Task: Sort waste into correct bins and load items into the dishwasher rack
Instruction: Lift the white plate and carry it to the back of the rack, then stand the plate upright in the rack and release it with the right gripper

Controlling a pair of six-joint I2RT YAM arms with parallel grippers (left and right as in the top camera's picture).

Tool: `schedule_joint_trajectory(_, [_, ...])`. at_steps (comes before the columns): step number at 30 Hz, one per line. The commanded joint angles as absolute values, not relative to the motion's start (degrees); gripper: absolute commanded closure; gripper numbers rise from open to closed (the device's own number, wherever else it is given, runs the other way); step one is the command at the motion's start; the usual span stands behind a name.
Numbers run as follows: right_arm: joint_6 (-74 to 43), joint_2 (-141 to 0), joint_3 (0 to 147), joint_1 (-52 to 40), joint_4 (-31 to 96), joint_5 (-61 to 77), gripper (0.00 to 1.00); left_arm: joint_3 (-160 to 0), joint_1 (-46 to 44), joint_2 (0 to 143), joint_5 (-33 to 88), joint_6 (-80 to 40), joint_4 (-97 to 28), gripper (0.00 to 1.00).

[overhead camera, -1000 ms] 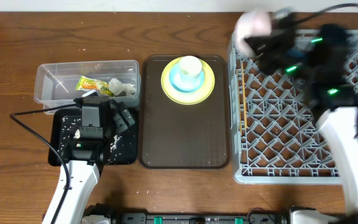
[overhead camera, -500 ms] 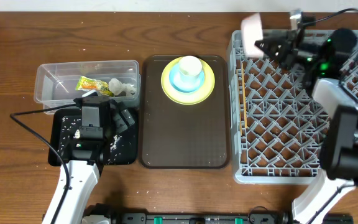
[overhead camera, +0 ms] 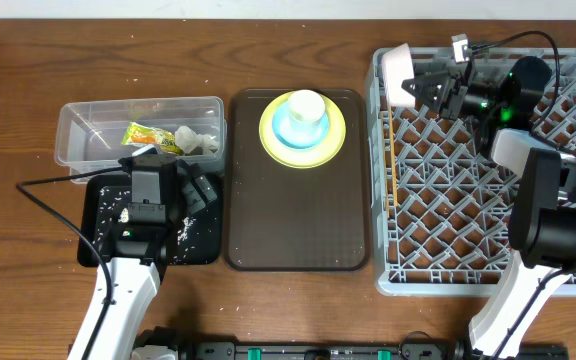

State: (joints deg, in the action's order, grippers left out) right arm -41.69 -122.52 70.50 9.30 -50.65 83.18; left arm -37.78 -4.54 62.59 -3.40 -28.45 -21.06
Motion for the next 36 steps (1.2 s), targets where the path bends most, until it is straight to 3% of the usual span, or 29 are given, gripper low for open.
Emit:
schedule_joint_trajectory(1, [-47.29,-123.35,70.5,8.58,-50.41,75.85,0.99,-38.68,-4.29,62.7,-3.64,-28.14,-21.21,0.03])
schedule_joint_trajectory(12, [-68.95,-123.35,70.5,6.72,-72.42,74.83,0.99,-38.68,-4.29,62.7,-3.66,-28.14,-21.21,0.03])
schedule_joint_trajectory(15, [-68.84,-123.35,70.5,6.76,-72.95,77.41,0.99,-38.65,-4.29,62.7,-3.66,-28.12,-21.21,0.03])
schedule_joint_trajectory(26, [-47.44,-123.9,70.35,7.14,-46.7,83.02,0.99,-38.65,-4.29,62.7,-3.66,-28.12,-21.21,0.03])
schedule_joint_trajectory(36, [-46.98,-123.9,70.35,11.42,-45.19,89.41,0.99,-38.65,-4.29,62.7,-3.66,-28.12,-21.21,0.03])
